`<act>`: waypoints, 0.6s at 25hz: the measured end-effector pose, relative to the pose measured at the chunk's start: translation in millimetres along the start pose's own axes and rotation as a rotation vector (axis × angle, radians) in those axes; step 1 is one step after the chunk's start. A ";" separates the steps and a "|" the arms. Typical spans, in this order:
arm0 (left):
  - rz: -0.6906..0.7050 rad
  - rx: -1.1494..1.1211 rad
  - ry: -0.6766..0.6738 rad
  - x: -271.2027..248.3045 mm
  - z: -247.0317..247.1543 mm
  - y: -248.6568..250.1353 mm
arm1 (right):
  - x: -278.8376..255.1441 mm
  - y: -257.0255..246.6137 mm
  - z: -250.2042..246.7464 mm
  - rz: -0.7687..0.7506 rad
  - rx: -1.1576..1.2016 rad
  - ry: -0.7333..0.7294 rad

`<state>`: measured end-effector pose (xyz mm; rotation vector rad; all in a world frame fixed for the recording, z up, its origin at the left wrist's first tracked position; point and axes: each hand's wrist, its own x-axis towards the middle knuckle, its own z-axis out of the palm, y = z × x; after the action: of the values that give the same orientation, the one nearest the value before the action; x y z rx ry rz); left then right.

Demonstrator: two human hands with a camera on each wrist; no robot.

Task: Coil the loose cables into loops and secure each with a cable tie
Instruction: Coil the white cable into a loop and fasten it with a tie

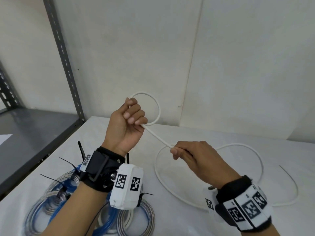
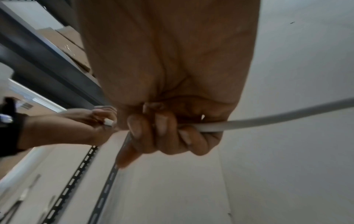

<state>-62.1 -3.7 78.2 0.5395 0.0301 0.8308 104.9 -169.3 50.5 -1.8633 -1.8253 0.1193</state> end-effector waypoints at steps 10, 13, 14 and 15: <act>-0.108 0.629 -0.116 -9.6 6.8 -18.3 | -13.9 36.8 -44.6 0.503 -0.211 0.011; -0.176 0.698 -0.163 -11.4 7.2 -39.1 | -8.4 37.3 -34.0 0.533 -0.142 0.311; -0.179 0.729 -0.170 -12.2 8.2 -45.8 | -7.2 37.3 -32.2 0.506 -0.028 0.386; -0.166 0.782 -0.168 -12.6 8.9 -51.3 | -5.6 35.9 -31.3 0.462 0.117 0.442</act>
<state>-33.1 -44.8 59.7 1.3228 0.2491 0.5877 149.8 -182.4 60.7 -2.0017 -1.0597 -0.0233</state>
